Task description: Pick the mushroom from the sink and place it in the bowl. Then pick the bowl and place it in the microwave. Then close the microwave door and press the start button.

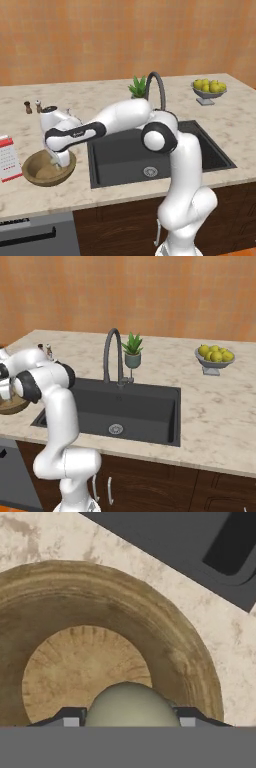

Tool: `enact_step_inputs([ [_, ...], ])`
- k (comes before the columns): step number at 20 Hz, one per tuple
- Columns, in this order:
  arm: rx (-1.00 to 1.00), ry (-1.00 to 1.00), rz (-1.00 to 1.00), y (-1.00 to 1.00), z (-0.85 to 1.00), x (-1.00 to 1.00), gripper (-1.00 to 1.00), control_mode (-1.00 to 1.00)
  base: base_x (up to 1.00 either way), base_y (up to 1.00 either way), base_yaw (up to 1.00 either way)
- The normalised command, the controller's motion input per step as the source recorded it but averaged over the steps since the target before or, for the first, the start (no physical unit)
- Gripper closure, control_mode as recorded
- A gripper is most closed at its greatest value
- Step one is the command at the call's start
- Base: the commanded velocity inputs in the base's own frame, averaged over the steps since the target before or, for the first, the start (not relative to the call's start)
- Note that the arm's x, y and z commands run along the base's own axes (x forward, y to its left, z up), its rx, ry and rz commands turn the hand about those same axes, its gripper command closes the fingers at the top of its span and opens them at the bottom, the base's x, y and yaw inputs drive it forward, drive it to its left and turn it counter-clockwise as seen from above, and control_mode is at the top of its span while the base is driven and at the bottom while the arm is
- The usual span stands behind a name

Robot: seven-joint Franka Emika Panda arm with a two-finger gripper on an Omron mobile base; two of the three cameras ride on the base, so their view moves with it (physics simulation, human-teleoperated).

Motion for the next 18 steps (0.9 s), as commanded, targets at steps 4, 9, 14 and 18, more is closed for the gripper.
enact_step_inputs([
  [4,0.0,0.0,0.0,0.0,-0.52,0.01,-1.0,-1.0,0.0,0.0,0.0],
  [9,0.0,-0.17,0.0,0.0,-0.17,0.0,-1.0,-1.0,0.0,0.0,0.0],
  [14,0.0,-0.03,0.0,0.0,0.13,0.0,-1.0,-1.0,0.0,0.0,0.0],
  [18,0.03,0.02,0.01,-0.04,0.53,0.0,-1.0,-1.0,0.0,0.0,0.0],
])
